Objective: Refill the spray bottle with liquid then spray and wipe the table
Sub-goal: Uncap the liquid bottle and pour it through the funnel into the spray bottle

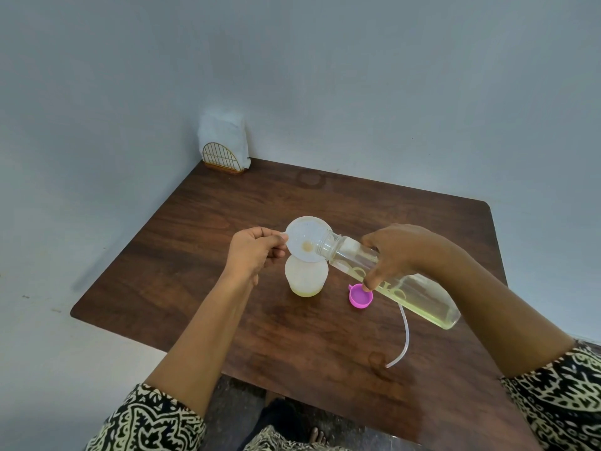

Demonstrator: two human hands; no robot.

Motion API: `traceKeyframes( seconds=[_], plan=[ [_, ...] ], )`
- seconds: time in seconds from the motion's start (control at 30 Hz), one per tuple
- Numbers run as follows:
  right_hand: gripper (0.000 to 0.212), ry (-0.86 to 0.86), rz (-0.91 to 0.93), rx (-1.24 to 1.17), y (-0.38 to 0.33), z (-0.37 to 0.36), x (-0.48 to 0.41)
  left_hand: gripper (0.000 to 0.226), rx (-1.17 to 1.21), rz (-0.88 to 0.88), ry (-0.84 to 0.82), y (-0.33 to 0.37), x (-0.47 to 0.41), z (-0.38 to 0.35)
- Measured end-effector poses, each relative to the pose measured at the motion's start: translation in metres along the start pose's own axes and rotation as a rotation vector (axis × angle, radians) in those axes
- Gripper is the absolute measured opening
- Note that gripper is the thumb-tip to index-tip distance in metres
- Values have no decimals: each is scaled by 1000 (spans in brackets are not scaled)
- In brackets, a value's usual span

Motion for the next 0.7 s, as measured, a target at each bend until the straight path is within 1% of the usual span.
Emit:
traceKeyframes(
  seconds=[0.27, 0.53, 0.7],
  plan=[
    [51, -12, -1, -10, -2, -1, 0, 7, 6, 4, 2, -1, 0, 0],
    [42, 2, 2, -6, -3, 0, 1, 5, 7, 9, -5, 0, 0, 0],
    [44, 0, -2, -4, -3, 0, -1, 3, -1, 15, -6, -1, 0, 1]
  ],
)
Point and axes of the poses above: each hand's wrist, its own x-axis away from the middle knuckle, its own z-axis out of the back of the hand, y = z × x, the point moved 6 cm from there along -x, towards the middle knuckle, and after that the axes turned 2 degrees about -y, right-handed, at the moved point
